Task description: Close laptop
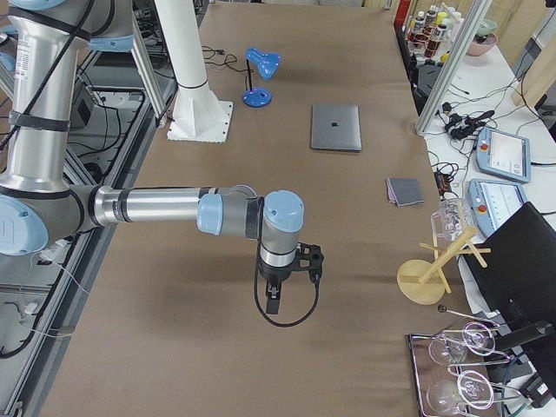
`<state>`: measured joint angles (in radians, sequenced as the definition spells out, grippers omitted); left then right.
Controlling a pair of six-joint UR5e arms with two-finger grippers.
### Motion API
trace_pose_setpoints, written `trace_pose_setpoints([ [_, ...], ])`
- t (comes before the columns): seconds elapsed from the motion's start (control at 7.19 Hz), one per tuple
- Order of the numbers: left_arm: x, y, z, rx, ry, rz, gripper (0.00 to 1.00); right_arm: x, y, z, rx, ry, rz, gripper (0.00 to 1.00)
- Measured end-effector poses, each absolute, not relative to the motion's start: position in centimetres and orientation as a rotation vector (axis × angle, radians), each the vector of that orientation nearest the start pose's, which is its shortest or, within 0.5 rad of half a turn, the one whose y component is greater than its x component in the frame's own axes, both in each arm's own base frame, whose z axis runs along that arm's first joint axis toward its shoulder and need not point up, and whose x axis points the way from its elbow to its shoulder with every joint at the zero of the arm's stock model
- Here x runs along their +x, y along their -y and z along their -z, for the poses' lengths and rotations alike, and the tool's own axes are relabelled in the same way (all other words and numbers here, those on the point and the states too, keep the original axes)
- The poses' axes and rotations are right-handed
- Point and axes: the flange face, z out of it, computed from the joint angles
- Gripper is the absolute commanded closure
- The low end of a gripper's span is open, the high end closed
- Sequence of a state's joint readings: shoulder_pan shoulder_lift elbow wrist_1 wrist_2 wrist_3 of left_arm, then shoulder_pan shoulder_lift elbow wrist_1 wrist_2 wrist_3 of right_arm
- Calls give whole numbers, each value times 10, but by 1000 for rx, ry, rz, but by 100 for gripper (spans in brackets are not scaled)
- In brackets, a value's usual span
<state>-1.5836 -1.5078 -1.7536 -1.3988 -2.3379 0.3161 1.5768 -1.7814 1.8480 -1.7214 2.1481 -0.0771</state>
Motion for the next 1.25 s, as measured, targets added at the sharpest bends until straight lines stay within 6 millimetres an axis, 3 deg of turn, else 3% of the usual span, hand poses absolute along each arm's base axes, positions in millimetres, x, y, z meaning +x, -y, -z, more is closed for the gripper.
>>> trace_pose_setpoints([
  [1.25,-70,446,-627,62,-768,-269,1,76,393,-643,-62,629,44,0],
])
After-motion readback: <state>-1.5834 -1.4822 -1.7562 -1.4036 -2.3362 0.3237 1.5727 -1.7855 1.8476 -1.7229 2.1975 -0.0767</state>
